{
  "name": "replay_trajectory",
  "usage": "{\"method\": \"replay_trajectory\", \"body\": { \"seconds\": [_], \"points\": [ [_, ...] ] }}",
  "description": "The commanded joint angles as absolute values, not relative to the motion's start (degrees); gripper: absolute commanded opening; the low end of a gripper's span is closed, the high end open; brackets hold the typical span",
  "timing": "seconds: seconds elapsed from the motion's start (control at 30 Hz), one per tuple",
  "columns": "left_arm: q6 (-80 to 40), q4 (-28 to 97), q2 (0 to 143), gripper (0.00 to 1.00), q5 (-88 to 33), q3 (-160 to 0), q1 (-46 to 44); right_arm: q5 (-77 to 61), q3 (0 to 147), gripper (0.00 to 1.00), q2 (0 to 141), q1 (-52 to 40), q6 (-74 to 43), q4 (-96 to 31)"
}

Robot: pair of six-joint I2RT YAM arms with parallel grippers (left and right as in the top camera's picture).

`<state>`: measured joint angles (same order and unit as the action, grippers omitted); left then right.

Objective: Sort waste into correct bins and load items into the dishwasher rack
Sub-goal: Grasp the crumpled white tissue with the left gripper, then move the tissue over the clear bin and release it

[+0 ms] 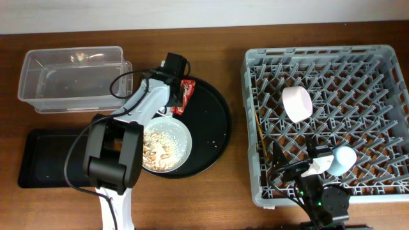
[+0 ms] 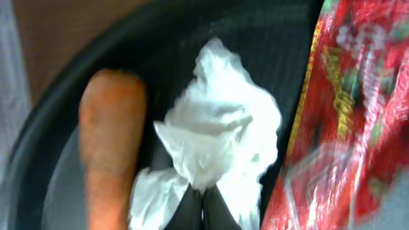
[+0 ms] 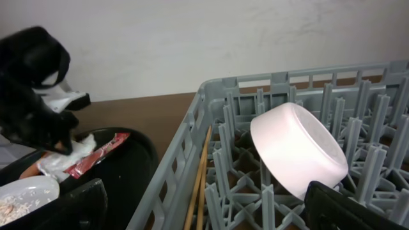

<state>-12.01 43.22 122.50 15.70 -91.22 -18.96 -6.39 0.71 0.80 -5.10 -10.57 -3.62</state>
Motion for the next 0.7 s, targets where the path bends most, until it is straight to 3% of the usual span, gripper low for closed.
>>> {"method": "replay_trajectory", "body": {
  "seconds": [0.0, 0.13, 0.37, 0.4, 0.43, 0.47, 0.53, 0.57, 0.67],
  "points": [
    [-12.0, 50.6, 116.0, 0.0, 16.4, -98.8, -18.5, -6.9, 0.3, 0.98, 0.4, -4.8, -11.0, -3.8],
    [-12.2, 51.9, 110.4, 0.0, 17.8, -99.9, -14.4, -6.9, 0.3, 0.98, 0.4, -4.8, -11.0, -3.8],
    [-13.9, 43.1, 112.5, 0.0, 13.8, -99.9, 2.9, -6.9, 0.3, 0.98, 0.4, -4.8, -11.0, -3.8],
    [-13.9, 41.8, 113.5, 0.16, 13.7, -99.9, 3.9, -6.9, 0.3, 0.98, 0.4, -4.8, -11.0, -3.8],
    [-13.9, 40.4, 114.4, 0.53, 13.7, -99.9, 4.6, -6.9, 0.3, 0.98, 0.4, -4.8, -11.0, -3.8],
    [-13.2, 39.4, 114.5, 0.79, 13.7, -99.9, 4.8, -6.9, 0.3, 0.98, 0.4, -4.8, -11.0, -3.8],
    [-10.1, 40.3, 113.7, 0.92, 11.7, -101.2, 4.1, -6.9, 0.3, 0.98, 0.4, -4.8, -11.0, -3.8],
    [-9.3, 42.4, 112.7, 0.94, 11.2, -102.3, 3.0, -6.9, 0.3, 0.98, 0.4, -4.8, -11.0, -3.8],
    [-9.3, 48.1, 110.7, 0.89, 2.5, -103.2, -1.0, -6.9, 0.3, 0.98, 0.4, -4.8, -11.0, -3.8]
  ]
}}
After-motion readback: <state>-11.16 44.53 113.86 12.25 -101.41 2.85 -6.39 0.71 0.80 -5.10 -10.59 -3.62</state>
